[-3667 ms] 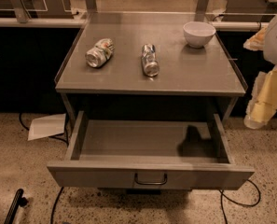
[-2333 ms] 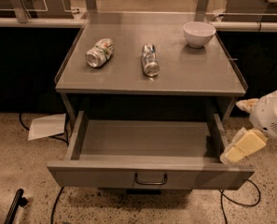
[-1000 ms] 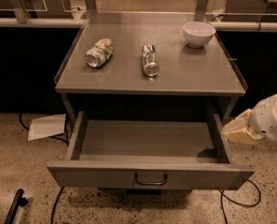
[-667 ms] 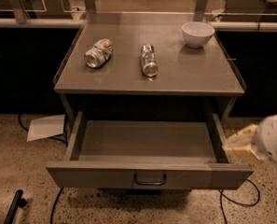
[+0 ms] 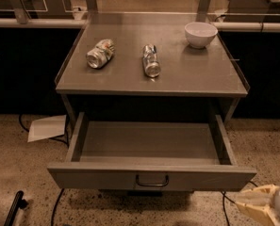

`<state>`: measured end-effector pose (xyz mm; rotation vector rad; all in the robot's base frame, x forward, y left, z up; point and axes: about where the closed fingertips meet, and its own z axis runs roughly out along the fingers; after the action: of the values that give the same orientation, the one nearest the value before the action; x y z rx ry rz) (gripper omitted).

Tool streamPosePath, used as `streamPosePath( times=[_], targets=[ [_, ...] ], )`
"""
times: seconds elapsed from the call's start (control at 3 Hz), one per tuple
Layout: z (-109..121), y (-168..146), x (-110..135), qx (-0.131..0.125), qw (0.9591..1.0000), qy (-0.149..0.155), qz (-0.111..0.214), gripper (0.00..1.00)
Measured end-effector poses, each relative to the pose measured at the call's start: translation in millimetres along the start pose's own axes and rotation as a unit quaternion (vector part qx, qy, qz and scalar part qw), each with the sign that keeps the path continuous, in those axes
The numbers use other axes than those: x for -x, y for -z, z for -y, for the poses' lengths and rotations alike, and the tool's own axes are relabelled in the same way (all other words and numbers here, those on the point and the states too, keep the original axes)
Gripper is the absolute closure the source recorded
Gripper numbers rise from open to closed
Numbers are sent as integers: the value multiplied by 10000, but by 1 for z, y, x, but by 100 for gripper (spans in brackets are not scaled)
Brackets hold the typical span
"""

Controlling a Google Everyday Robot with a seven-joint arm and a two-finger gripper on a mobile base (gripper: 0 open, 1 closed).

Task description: Close middle drawer

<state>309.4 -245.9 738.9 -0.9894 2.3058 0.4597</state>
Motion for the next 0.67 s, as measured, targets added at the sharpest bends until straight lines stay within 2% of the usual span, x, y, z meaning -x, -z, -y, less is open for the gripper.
streamPosePath(
  times=[0.33, 0.67],
  targets=[
    [11, -25, -24, 50, 9995, -249, 173, 100],
    [45, -81, -33, 384, 9985, -331, 214, 100]
  ],
)
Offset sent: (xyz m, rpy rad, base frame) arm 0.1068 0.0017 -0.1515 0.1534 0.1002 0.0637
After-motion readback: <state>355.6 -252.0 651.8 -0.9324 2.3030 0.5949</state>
